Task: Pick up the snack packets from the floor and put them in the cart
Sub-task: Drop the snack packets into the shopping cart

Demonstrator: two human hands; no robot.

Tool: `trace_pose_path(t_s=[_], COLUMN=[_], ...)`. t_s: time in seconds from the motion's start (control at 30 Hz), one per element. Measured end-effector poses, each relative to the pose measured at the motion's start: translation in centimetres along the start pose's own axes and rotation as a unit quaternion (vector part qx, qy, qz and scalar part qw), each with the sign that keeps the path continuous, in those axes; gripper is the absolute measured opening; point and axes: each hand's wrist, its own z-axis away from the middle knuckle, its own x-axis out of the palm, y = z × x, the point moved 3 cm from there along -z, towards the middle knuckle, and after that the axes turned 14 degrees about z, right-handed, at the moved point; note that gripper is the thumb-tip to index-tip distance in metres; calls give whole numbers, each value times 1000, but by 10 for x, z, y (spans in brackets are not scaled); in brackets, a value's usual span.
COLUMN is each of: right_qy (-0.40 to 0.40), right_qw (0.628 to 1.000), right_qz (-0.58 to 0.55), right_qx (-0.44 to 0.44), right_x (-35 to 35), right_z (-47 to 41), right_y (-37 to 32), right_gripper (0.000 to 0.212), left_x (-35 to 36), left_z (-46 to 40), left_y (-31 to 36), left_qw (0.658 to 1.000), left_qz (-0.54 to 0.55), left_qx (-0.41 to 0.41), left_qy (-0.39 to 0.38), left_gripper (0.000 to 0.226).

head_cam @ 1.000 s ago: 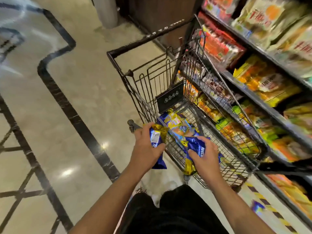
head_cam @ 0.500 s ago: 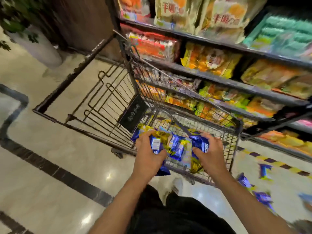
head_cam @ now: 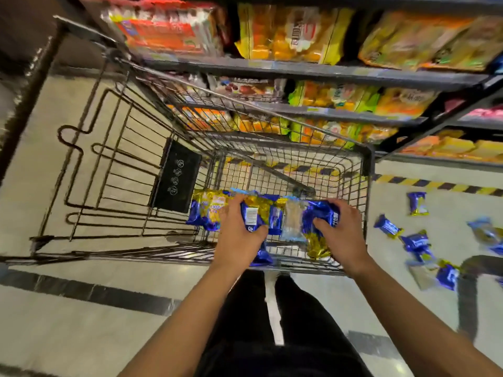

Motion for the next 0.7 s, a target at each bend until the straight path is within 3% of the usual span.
trace_pose_path(t_s=[0.37,0.53,0.7], right_qy=[23,-32,-16], right_qw=[992,989,986], right_qz=[18,-1,50], right_qx=[126,145,160], right_x=[48,94,131], right_z=[-56,-85,-110], right_y=[59,77,92], right_gripper=[52,62,64], left_x=[83,108,141], left_z=[-87,-123,-150], left_y=[-55,-99,-143], left_qw=[989,991,988], left_qz=[-65,-109,-131], left_qx=[-78,-35,-45], left_qy=[-106,-64,-67], left_gripper=[75,74,72])
